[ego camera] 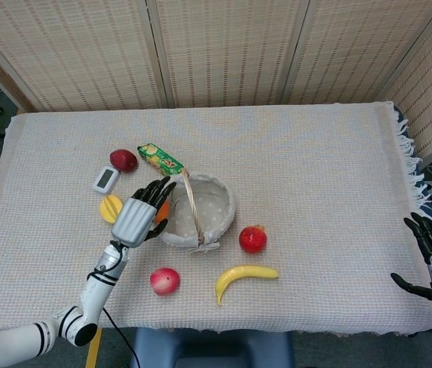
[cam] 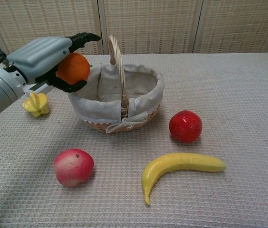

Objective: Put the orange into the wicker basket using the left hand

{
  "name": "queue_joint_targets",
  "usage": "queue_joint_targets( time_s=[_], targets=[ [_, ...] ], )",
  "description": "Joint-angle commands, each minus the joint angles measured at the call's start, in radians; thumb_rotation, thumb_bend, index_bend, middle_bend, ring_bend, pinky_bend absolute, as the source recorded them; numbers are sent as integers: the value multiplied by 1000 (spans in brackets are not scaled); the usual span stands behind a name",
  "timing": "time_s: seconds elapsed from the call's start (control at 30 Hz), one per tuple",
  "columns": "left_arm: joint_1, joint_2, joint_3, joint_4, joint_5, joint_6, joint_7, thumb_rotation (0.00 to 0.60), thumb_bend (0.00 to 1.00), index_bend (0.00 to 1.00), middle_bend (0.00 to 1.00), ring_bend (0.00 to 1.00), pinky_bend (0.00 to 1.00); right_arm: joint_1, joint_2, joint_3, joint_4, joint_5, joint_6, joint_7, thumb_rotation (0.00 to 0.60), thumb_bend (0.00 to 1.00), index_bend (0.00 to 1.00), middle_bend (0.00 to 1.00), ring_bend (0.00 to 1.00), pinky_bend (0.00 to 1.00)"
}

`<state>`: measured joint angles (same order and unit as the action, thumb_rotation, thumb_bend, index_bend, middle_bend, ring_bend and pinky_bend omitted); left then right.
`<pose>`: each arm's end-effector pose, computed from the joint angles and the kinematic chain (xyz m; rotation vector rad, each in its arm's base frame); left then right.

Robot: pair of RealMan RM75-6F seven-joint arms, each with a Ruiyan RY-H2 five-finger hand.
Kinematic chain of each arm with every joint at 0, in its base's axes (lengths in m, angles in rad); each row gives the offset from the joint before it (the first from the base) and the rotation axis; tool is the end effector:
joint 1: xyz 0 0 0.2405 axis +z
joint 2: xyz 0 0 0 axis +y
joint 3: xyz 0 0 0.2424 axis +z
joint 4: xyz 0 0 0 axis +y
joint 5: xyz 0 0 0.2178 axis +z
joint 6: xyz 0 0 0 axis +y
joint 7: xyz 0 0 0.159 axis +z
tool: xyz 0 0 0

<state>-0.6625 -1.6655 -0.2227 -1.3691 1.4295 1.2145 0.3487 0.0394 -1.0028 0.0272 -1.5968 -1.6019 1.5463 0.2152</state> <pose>-0.1083 0.3408 -0.0130 -1.7400 -0.6158 -1.1855 -0.3054 -0.1770 0.1821 1.3989 -0.9319 1.0105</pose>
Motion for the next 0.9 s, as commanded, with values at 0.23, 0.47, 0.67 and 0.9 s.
queue_joint_targets(
  time_s=[0.23, 0.47, 0.67, 0.9],
  targets=[
    [-3, 21, 2, -47, -20, -3, 20, 600, 367, 0, 0, 5, 231, 2, -3, -1, 0, 1, -6, -12, 600, 29, 0, 0, 0, 61],
    [-2, 42, 1, -90, -23, 9, 45, 600, 366, 0, 0, 0, 209, 1, -3, -1, 2, 2, -4, -13, 600, 29, 0, 0, 0, 61],
    [10, 68, 5, -104, -50, 13, 96, 600, 369, 0, 0, 0, 208, 1, -2, -3, 4, -1, -4, -9, 600, 29, 0, 0, 0, 61],
    [93, 182, 46, -157, -207, 1, 255, 600, 362, 0, 0, 0, 209, 2, 1, -4, 5, -4, -2, -1, 600, 29, 0, 0, 0, 61]
  ],
)
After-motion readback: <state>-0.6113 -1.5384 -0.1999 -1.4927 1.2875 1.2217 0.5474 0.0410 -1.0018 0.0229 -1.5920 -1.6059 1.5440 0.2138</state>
